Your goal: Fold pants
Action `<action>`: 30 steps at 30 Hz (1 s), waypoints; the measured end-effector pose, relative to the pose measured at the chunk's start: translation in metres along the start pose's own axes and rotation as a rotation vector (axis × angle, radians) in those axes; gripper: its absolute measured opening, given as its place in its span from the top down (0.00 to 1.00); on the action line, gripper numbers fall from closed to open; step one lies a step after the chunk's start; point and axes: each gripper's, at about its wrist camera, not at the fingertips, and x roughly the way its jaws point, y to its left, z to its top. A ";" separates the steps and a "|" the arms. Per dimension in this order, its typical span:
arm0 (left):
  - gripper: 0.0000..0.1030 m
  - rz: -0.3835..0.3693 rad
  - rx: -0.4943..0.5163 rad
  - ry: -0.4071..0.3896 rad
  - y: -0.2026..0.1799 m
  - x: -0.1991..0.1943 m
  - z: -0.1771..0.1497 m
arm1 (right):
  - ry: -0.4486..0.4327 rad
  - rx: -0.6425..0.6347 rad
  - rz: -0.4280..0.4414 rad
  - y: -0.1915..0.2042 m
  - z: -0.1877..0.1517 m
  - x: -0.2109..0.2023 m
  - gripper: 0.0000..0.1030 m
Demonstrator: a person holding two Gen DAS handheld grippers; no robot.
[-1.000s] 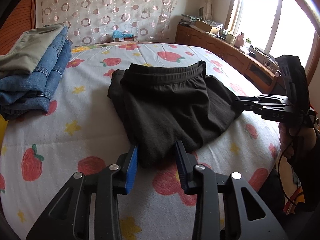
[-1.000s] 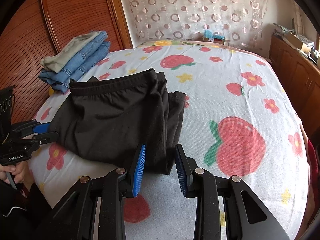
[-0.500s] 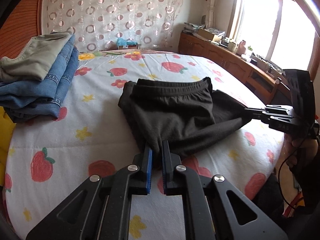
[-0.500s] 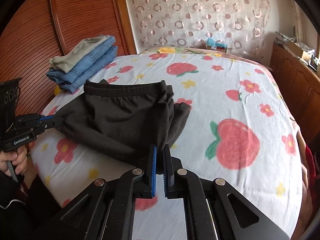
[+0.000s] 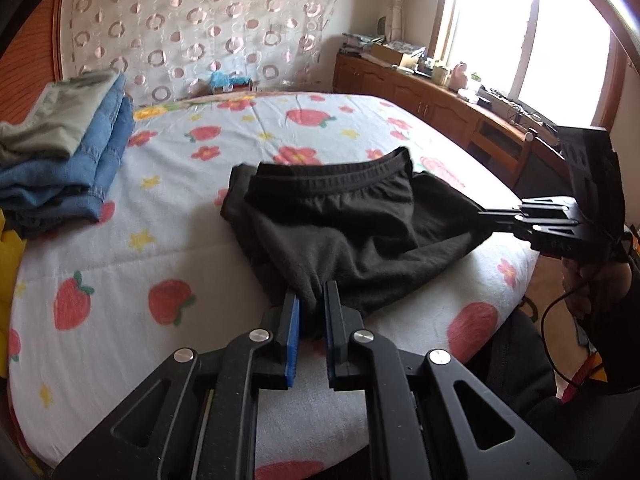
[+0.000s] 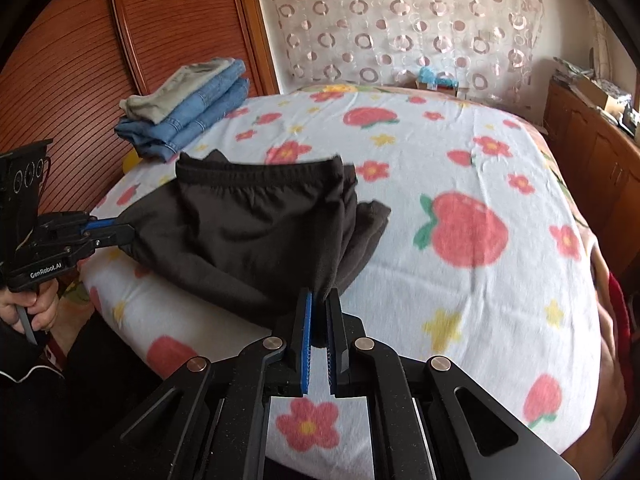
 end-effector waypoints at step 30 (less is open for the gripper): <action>0.26 0.052 -0.032 -0.081 0.018 0.019 0.038 | -0.036 -0.014 -0.069 0.000 0.038 0.037 0.71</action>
